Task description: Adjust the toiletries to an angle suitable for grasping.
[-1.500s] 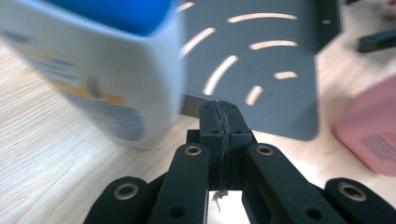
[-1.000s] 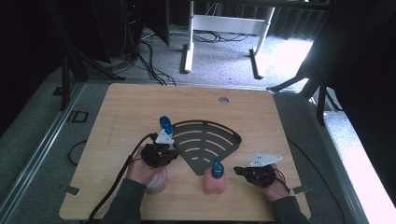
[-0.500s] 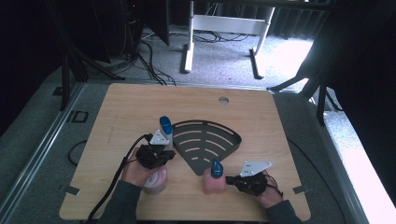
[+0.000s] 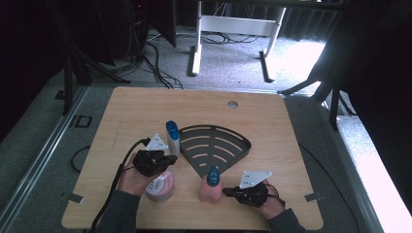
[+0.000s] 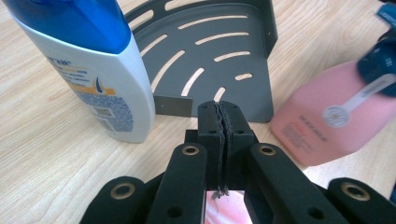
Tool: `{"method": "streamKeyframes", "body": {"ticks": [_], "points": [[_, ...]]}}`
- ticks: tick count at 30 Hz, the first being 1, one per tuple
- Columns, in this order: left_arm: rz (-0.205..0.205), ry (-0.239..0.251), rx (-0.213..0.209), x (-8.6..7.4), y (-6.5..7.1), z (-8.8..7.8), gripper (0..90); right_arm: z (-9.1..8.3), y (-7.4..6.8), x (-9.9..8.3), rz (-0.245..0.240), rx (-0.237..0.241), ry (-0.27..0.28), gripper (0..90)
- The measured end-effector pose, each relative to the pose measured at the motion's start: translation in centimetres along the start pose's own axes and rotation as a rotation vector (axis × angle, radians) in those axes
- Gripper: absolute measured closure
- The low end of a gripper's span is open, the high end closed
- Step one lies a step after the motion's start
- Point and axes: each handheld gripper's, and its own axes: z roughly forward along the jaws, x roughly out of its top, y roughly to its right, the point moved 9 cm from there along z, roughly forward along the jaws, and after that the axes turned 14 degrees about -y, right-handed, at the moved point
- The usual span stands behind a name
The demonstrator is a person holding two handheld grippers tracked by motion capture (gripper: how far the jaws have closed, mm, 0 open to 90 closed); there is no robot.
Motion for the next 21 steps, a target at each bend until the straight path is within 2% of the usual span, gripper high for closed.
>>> {"method": "streamKeyframes", "body": {"ticks": [3, 10, 21], "points": [[-0.008, -0.011, 0.013, -0.3, -0.4, -0.4, 88.3, 0.4, -0.4, 0.5, -0.01, 0.018, 0.005, 90.0], [-0.015, 0.006, 0.025, -0.5, -0.7, -1.3, 88.1, 1.1, -1.1, 1.8, -0.036, 0.035, 0.015, 90.0], [-0.014, -0.003, 0.028, -0.5, -0.7, -0.7, 87.9, 2.7, -1.5, 4.1, -0.066, 0.047, 0.026, 90.0]]}}
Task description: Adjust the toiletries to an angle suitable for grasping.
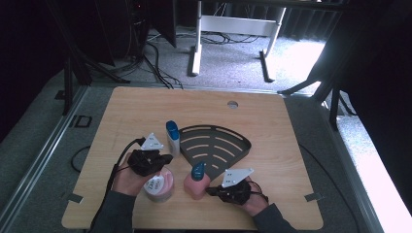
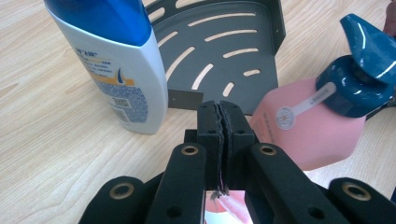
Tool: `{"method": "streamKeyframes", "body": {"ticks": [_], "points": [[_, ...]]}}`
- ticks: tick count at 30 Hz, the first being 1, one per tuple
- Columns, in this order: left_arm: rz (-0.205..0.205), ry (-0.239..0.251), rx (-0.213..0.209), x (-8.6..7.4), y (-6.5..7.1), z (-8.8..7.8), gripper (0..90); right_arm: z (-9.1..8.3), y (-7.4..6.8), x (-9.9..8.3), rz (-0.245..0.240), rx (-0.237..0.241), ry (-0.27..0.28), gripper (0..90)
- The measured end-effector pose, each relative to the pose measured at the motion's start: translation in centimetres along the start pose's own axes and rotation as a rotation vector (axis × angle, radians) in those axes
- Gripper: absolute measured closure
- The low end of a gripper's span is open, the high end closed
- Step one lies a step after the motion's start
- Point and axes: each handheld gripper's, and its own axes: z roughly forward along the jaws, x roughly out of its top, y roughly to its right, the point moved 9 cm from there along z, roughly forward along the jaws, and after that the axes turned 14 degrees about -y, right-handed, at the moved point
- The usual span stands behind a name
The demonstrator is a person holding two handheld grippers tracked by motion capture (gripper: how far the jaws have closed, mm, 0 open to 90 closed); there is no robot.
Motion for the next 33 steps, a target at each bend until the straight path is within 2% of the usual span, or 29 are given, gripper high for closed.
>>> {"method": "streamKeyframes", "body": {"ticks": [6, 10, 15, 25, 33], "points": [[-0.007, -0.001, 0.002, 0.0, -0.2, -0.1, 87.6, 0.9, 0.6, 1.2, 0.007, -0.011, 0.012, 90.0], [-0.009, -0.005, 0.0, -0.1, -0.3, 0.0, 87.5, 1.3, 1.2, 1.9, -0.001, -0.032, 0.0, 90.0], [-0.017, -0.008, 0.0, -0.1, -0.5, 0.3, 87.3, 2.0, 1.8, 2.8, -0.001, -0.027, -0.004, 90.0], [-0.042, -0.025, 0.033, -0.9, -1.7, 0.2, 87.0, 3.7, 2.2, 4.9, 0.0, -0.016, 0.005, 90.0], [-0.058, -0.03, 0.036, -1.4, -2.2, 0.2, 87.0, 4.7, 2.9, 6.3, -0.017, -0.045, -0.017, 90.0]]}}
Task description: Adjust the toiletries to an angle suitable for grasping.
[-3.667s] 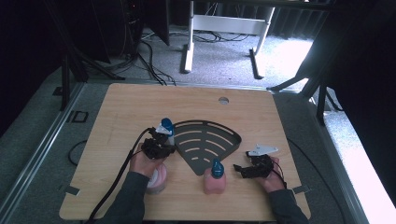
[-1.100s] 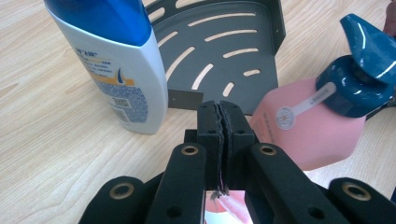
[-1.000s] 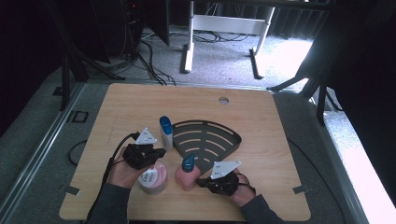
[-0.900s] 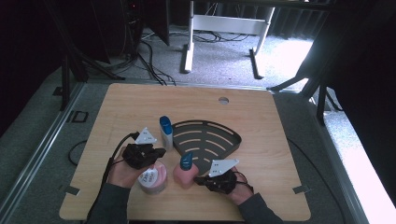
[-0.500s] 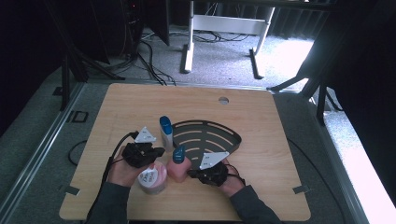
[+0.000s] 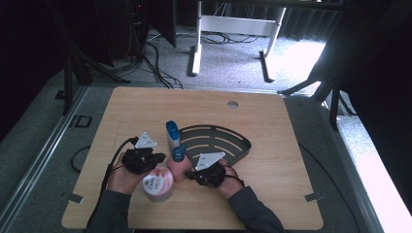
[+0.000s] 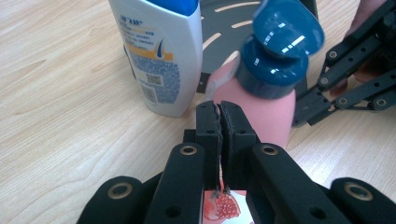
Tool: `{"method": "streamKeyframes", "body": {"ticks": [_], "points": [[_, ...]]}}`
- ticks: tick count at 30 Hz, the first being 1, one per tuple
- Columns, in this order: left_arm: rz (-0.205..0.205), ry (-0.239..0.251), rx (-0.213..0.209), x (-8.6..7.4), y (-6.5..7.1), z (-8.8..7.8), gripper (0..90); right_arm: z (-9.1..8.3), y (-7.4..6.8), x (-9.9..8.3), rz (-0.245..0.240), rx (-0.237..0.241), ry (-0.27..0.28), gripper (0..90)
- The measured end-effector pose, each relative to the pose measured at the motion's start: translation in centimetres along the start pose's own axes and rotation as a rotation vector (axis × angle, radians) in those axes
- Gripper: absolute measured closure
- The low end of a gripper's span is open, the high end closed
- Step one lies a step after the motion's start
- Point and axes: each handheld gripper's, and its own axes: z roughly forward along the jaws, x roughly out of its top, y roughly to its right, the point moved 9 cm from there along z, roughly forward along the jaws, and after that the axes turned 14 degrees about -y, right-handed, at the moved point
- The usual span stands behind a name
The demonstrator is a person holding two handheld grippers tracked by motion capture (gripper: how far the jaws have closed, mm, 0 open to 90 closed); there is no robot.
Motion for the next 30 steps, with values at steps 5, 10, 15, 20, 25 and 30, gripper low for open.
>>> {"method": "streamKeyframes", "body": {"ticks": [5, 10, 15, 20, 25, 30], "points": [[-0.004, -0.005, 0.001, -0.2, -0.2, 0.2, 87.0, 0.3, 0.5, 0.5, 0.003, -0.007, -0.002, 90.0], [-0.011, -0.005, -0.001, -0.3, -0.4, 0.3, 87.0, 0.6, 0.8, 0.9, 0.012, -0.006, -0.001, 90.0], [-0.017, -0.008, 0.003, -0.5, -0.7, 0.3, 87.0, 0.9, 1.1, 1.3, 0.016, -0.008, -0.002, 90.0], [-0.017, -0.015, 0.008, -0.7, -0.9, 0.4, 87.1, 1.2, 1.3, 1.7, 0.024, -0.009, 0.002, 90.0], [-0.032, -0.029, 0.014, -1.4, -1.5, 0.8, 87.0, 1.6, 1.7, 2.2, 0.045, -0.009, 0.012, 90.0], [-0.047, -0.064, 0.053, -2.4, -2.5, 1.3, 87.1, 1.8, 2.0, 2.5, 0.049, -0.02, 0.007, 90.0]]}}
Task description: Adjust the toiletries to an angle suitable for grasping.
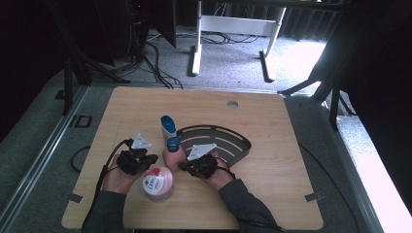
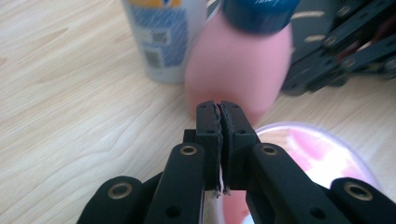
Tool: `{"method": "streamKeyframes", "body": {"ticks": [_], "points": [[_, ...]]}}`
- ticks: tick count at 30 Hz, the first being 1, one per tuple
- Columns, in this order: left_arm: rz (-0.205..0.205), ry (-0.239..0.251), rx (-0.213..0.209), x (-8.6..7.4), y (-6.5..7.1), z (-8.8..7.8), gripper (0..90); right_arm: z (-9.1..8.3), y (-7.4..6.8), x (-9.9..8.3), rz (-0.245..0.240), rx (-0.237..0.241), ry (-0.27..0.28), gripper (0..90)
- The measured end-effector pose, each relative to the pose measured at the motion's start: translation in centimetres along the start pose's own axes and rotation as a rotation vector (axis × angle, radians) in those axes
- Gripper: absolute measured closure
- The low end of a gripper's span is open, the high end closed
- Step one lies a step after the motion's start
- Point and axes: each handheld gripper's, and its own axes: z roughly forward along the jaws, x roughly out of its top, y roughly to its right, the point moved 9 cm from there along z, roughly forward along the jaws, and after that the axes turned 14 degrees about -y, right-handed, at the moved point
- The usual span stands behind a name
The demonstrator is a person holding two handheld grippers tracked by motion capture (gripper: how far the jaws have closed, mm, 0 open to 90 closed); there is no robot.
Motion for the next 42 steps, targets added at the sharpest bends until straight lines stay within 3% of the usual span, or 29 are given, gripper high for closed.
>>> {"method": "streamKeyframes", "body": {"ticks": [6, 15, 20, 28, 32, 37, 42], "points": [[-0.034, -0.024, 0.019, -1.7, -1.4, 0.4, 88.0, -0.5, -0.9, -0.6, -0.035, 0.012, -0.025, 90.0], [-0.061, -0.061, 0.015, -4.1, -2.1, 0.7, 89.4, -1.3, -3.3, -2.7, -0.07, 0.027, -0.04, 90.0], [-0.077, -0.076, 0.001, -5.3, -1.8, 1.2, 89.5, -1.4, -4.2, -3.6, -0.066, 0.024, -0.048, 89.5], [-0.074, -0.086, -0.042, -6.8, -0.6, 2.4, 89.4, -1.8, -6.0, -3.6, -0.098, 0.035, -0.037, 87.0], [-0.061, -0.084, -0.056, -7.2, 0.0, 2.5, 89.5, -1.9, -6.5, -3.7, -0.099, 0.04, -0.037, 87.1], [-0.092, -0.084, -0.064, -7.5, 0.2, 2.7, 89.6, -2.1, -7.2, -3.7, -0.098, 0.059, -0.036, 87.3], [-0.086, -0.078, -0.066, -7.3, 0.6, 2.8, 89.7, -2.2, -7.4, -3.6, -0.085, 0.074, -0.028, 87.3]]}}
